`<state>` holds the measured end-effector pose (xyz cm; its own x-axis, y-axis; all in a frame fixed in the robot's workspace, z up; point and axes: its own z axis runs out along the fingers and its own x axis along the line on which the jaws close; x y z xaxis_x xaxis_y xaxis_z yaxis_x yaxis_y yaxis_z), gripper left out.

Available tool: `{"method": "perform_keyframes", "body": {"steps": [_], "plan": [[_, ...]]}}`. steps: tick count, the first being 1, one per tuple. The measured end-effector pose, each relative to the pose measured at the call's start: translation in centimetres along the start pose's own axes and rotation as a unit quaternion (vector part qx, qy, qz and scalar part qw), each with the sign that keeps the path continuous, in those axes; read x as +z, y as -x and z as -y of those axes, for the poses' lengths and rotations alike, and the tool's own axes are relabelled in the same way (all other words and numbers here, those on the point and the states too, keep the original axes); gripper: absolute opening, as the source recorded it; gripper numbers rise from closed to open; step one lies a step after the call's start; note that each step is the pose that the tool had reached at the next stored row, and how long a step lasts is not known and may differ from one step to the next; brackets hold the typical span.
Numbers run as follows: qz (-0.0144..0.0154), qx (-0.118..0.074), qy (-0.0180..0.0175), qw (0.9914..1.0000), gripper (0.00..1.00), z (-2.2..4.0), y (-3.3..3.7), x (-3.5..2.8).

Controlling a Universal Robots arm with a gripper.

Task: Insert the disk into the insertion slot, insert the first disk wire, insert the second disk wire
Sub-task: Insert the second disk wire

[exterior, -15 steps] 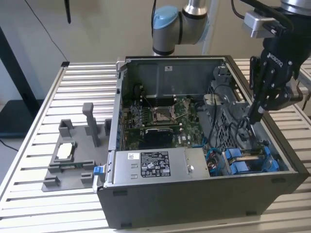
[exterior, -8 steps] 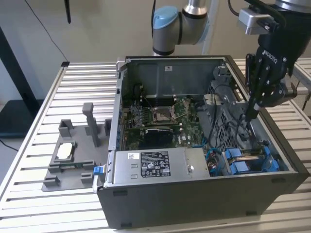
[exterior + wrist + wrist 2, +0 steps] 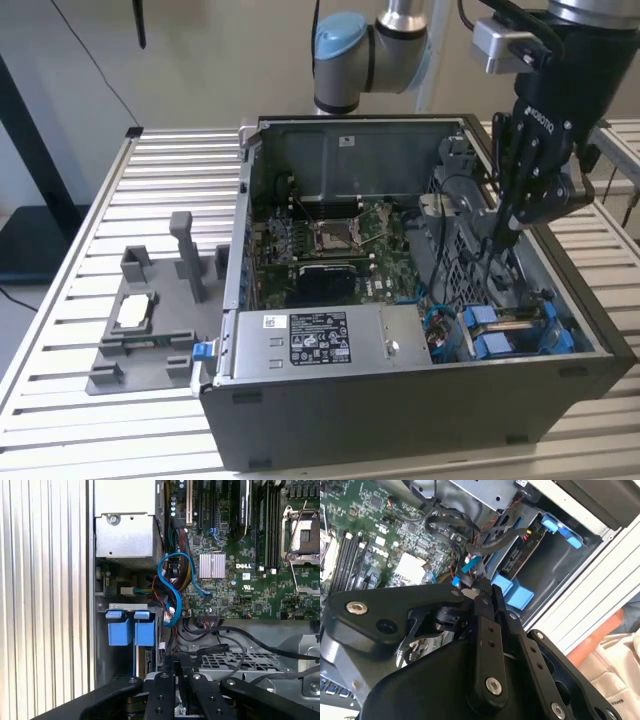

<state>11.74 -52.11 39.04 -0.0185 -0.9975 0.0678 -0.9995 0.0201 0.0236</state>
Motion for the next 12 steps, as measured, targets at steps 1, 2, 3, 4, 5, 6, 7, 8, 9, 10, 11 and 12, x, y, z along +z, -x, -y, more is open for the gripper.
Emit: {"method": "perform_keyframes", "body": {"steps": [1,2,3,4,5,6,7,8,9,10,11,12], "plan": [[0.0001,0.0,-0.0003,1.0,0.16,-0.07,-0.1,0.05],[0.0001,0.0,-0.0004,1.0,0.16,-0.11,-0.22,0.09],[0.0001,0.0,-0.0005,1.0,0.16,-0.12,-0.38,0.12],[0.0001,-0.001,-0.0005,1.0,0.16,-0.13,-0.59,0.16],[0.0,-0.001,-0.0006,1.0,0.16,-0.13,-0.89,0.19],[0.0001,-0.001,-0.0007,1.0,0.16,-0.14,-1.22,0.22],[0.0001,-0.001,-0.0007,1.0,0.16,-0.14,-1.56,0.25],[0.0001,-0.001,-0.0007,1.0,0.16,-0.14,-1.86,0.27],[0.0,-0.001,-0.0011,1.0,0.16,-0.14,-2.05,0.31],[0.0001,-0.002,-0.003,0.99999,0.16,-0.15,-2.15,0.37],[0.0003,-0.002,-0.0065,0.99998,0.16,-0.15,-2.16,0.43],[0.0003,-0.003,-0.0115,0.99993,0.16,-0.15,-2.16,0.45]]}}
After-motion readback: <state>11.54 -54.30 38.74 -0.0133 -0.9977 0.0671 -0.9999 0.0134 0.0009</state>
